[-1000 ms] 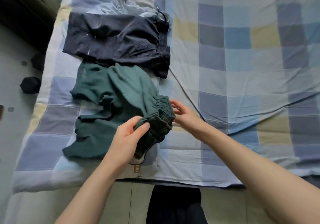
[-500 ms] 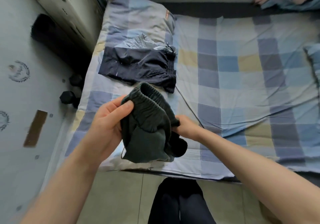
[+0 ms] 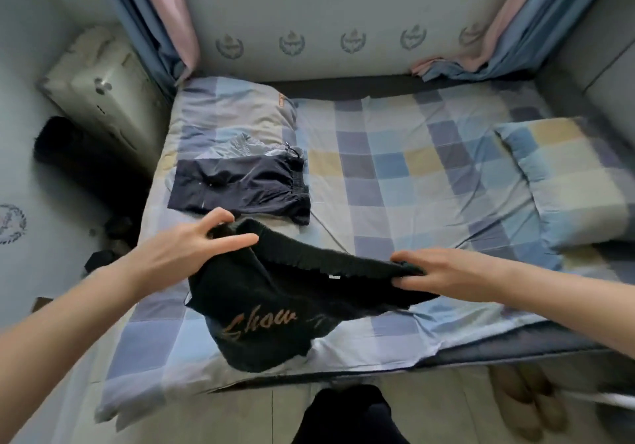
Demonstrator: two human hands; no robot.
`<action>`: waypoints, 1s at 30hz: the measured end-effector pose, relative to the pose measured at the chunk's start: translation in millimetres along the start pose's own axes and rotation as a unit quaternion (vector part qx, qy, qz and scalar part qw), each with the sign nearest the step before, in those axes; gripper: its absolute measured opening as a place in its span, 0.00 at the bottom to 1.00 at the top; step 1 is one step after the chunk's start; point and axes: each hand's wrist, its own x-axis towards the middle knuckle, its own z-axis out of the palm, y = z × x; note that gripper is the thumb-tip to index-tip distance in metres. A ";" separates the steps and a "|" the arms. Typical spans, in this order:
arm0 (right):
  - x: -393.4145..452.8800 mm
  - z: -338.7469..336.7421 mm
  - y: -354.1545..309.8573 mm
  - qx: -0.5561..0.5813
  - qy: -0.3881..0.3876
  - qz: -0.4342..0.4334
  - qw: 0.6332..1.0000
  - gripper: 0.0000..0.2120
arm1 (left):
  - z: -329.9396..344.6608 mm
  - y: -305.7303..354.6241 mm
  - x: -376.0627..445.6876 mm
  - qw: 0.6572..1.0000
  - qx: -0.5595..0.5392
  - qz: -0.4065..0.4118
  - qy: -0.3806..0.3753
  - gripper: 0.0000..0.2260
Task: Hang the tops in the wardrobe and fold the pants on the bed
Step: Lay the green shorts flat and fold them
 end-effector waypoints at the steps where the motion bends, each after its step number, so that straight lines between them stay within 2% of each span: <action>1: -7.5 1.0 3.2 -0.028 -0.027 -0.010 0.999 0.15 | 0.8 0.1 3.7 0.999 0.026 0.023 -0.021 0.41; 2: -13.3 2.1 7.7 -0.070 -0.067 -0.011 0.995 0.12 | 0.9 0.0 7.4 0.999 0.035 0.025 -0.031 0.40; 4: -29.9 -1.6 9.6 -0.076 -0.117 0.063 0.988 0.10 | -0.1 0.2 19.9 0.999 0.031 0.001 -0.026 0.37; 6: -45.4 -3.0 9.9 -0.062 -0.116 0.117 0.984 0.10 | 0.4 -0.7 33.3 1.000 0.010 -0.017 -0.009 0.32; 9: -70.5 -8.7 10.3 -0.035 -0.109 0.149 0.982 0.13 | 3.0 -2.3 57.8 1.000 -0.003 0.006 -0.013 0.30; 12: -100.8 -12.6 14.1 -0.008 -0.058 0.185 0.981 0.18 | 2.0 -4.6 84.3 0.999 0.024 0.047 -0.013 0.31; 15: -124.2 -10.4 15.0 -0.033 0.007 0.223 0.974 0.22 | 2.3 -0.9 110.0 0.995 0.042 0.090 -0.031 0.28; 18: -145.3 -5.2 22.5 -0.058 0.082 0.242 0.965 0.25 | 4.2 15.6 135.8 0.994 0.037 0.091 -0.043 0.28; 21: -174.0 0.3 43.9 -0.059 0.125 0.237 0.962 0.20 | 7.1 35.4 165.0 0.996 0.014 0.070 -0.049 0.26; 24: -219.5 7.3 74.6 0.004 0.156 0.250 0.955 0.10 | 8.8 60.2 199.8 0.998 -0.007 0.036 -0.057 0.24; 26: -240.8 14.1 95.4 0.054 0.190 0.271 0.942 0.09 | 8.2 75.9 214.7 0.998 -0.015 0.034 -0.041 0.23; 30: -280.1 27.1 141.8 0.110 0.227 0.282 0.926 0.06 | 17.5 105.3 266.6 0.999 -0.019 -0.030 -0.017 0.13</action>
